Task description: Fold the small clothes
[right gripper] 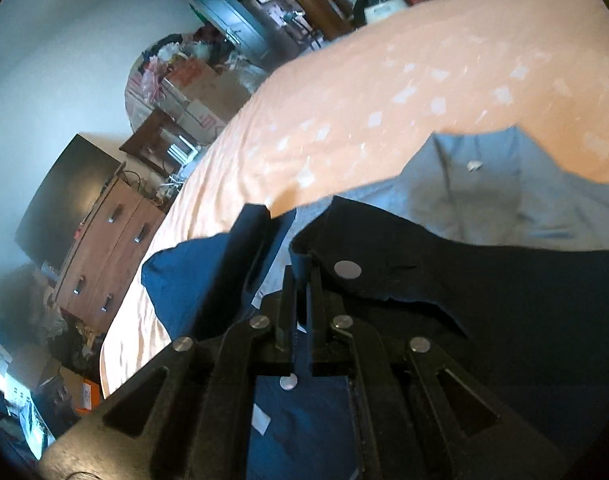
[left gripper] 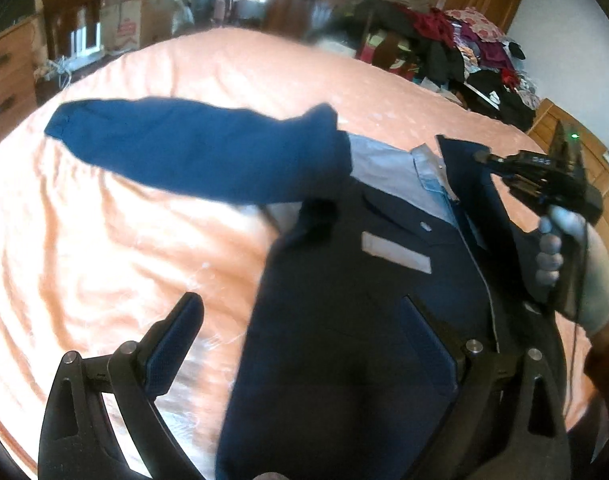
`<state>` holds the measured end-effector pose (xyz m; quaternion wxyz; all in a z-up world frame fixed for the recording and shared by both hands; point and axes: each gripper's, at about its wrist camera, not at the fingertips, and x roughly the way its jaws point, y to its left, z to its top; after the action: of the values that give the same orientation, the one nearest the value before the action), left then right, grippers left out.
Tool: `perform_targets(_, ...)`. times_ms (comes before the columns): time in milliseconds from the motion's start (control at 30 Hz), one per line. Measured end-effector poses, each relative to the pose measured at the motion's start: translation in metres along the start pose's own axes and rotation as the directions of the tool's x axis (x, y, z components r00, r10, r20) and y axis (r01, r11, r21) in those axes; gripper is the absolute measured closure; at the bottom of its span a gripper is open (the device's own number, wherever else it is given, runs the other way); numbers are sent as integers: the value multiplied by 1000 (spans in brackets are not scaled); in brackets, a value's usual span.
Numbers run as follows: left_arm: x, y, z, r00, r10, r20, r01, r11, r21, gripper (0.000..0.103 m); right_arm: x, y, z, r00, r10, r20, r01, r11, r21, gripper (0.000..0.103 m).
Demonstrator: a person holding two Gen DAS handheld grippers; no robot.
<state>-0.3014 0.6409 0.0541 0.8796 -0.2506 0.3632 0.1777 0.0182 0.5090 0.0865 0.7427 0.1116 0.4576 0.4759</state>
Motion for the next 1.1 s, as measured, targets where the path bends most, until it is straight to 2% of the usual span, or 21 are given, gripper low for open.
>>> perform_targets(200, 8, -9, 0, 999, -32, -10, 32, 999, 24, 4, 30, 2, -1, 999, 12, -48, -11, 1000, 11, 100)
perform_targets(300, 11, -11, -1, 999, -41, -14, 41, 999, 23, 4, 53, 8, -10, 993, 31, -110, -31, 1000, -1, 97)
perform_targets(333, 11, -11, -1, 999, -41, -15, 41, 999, 23, 4, 59, 9, -14, 991, 31, -133, -32, 999, -9, 95)
perform_targets(433, 14, -8, -4, 999, -37, -21, 37, 999, 16, 4, 59, 15, -23, 986, 31, -165, -38, 998, -40, 79)
perform_targets(467, 15, -6, -4, 999, -34, -25, 35, 999, 10, 4, 52, 20, -25, 987, 14, -158, -26, 997, -74, 65)
perform_targets(500, 17, -6, -5, 999, -32, -31, 33, 999, 5, 4, 39, 24, -26, 990, 5, -143, -19, 995, -97, 55)
perform_targets(567, 18, -10, -5, 999, -38, -35, 39, 999, 13, 4, -2, 25, -29, 997, 30, -64, -37, 993, -109, 48)
perform_targets(600, 16, -15, -4, 999, -47, -28, 47, 998, 28, 4, -29, 20, -34, 999, 37, -12, -38, 994, -103, 41)
perform_targets(667, 15, -30, 0, 997, -79, -19, 80, 995, 62, 5, -79, -2, -44, 997, 16, 78, -12, 999, -49, 35)
perform_targets(767, 27, -57, 14, 985, -170, -25, 171, 982, 84, 7, -141, -43, -71, 984, -87, 155, 81, 996, 43, 35)
perform_targets(800, 34, -65, 20, 976, -216, -37, 218, 973, 73, 15, -158, -57, -82, 979, -117, 166, 105, 991, 77, 35)
perform_targets(833, 45, -76, 30, 961, -271, -54, 273, 960, 57, 29, -170, -67, -92, 976, -136, 170, 120, 987, 104, 35)
perform_targets(867, 53, -84, 37, 952, -298, -64, 301, 952, 49, 35, -182, -75, -102, 972, -161, 169, 141, 982, 124, 35)
perform_targets(900, 63, -92, 45, 948, -311, -70, 315, 948, 47, 41, -191, -82, -113, 970, -182, 163, 161, 977, 136, 35)
perform_targets(1100, 143, -124, 76, 950, -255, -180, 259, 966, -3, 42, -214, -112, -157, 966, -230, 120, 204, 959, 195, 35)
